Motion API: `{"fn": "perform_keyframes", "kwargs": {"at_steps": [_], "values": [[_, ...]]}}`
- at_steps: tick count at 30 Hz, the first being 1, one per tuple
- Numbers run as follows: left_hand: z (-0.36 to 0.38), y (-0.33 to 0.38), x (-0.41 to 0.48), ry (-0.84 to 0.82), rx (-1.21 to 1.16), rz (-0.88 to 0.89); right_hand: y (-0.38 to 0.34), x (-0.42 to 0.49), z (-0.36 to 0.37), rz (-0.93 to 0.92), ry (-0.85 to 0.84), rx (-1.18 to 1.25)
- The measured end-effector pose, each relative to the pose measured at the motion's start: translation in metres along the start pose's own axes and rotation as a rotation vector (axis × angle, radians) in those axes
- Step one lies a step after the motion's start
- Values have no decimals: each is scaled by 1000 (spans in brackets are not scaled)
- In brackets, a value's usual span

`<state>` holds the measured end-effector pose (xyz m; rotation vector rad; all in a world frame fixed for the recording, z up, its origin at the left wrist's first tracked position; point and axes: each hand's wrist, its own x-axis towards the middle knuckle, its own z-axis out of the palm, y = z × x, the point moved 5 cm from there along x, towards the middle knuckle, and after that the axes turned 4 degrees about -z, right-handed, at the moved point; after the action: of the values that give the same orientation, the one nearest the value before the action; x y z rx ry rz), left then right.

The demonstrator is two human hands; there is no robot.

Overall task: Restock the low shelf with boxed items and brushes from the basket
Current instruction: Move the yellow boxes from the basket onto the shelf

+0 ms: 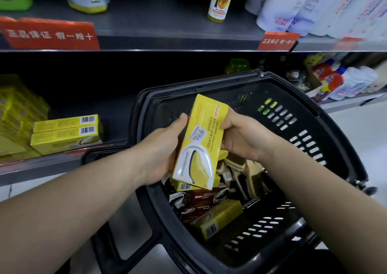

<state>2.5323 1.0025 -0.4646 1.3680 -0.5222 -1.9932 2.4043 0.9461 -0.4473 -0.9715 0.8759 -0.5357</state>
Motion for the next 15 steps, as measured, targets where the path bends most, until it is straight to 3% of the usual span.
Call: {"fn": "perform_keyframes", "kwargs": {"at_steps": [5,11,15], "values": [[-1,0,-1,-129,15,-68,3,7,9,-46,29,204],[2,4,4,9,56,80,4,12,-1,-36,237,-185],[0,9,8,83,55,126,3,18,-4,-106,207,-152]]}}
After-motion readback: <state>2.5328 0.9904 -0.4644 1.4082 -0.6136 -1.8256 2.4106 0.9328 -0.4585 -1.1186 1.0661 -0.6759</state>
